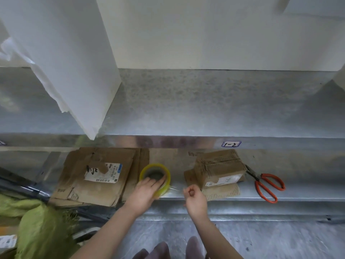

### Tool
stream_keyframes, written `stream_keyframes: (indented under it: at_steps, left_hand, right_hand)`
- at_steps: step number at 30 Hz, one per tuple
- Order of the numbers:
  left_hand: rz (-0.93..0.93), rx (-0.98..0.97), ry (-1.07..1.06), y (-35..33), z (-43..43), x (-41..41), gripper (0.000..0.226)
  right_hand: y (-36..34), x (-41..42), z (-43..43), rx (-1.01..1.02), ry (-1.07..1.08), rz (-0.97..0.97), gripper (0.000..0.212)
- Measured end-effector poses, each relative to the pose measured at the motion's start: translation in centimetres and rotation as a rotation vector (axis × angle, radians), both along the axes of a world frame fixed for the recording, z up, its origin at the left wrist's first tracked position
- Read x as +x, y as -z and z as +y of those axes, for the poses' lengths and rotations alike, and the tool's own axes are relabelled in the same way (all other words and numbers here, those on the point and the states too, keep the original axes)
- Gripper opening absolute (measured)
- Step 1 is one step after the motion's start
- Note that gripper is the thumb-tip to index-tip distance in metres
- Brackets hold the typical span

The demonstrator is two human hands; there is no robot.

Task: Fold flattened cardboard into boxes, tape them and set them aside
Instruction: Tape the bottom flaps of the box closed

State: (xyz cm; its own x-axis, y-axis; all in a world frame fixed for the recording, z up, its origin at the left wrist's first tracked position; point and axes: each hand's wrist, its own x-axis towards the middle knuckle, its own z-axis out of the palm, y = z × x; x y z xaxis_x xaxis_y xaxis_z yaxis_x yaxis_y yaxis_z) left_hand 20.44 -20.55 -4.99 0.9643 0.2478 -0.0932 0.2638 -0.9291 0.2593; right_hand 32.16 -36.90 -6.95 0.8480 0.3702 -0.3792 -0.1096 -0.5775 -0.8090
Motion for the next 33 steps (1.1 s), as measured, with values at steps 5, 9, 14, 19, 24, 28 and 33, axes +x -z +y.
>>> stream_keyframes:
  at_steps: [5, 9, 14, 19, 24, 28, 33]
  left_hand:
    - [-0.017, -0.033, 0.041, 0.4, 0.5, 0.8, 0.091]
    - [-0.011, -0.044, 0.077, 1.0, 1.4, 1.0, 0.1]
    - [0.057, -0.095, 0.061, 0.5, 2.3, 1.3, 0.079]
    - [0.109, -0.042, 0.087, 0.6, 2.8, 1.2, 0.078]
    - [0.111, -0.012, 0.086, 1.2, 2.7, 1.1, 0.081]
    - [0.099, -0.029, 0.062, 1.4, 2.5, 0.9, 0.081]
    - [0.092, -0.018, 0.038, 1.0, 1.9, 0.8, 0.08]
  right_hand:
    - [1.2, 0.0, 0.1, -0.051, 0.063, 0.07, 0.02]
    - [1.0, -0.1, 0.2, -0.117, 0.046, -0.018, 0.022]
    - [0.7, -0.6, 0.1, -0.071, 0.03, 0.001, 0.017]
    - [1.3, -1.4, 0.0, -0.192, -0.062, -0.107, 0.011]
    - [1.5, -0.8, 0.6, -0.312, -0.13, -0.229, 0.014]
    - [1.5, -0.3, 0.6, -0.381, -0.194, -0.266, 0.023]
    - [0.9, 0.3, 0.1, -0.412, -0.228, -0.253, 0.033]
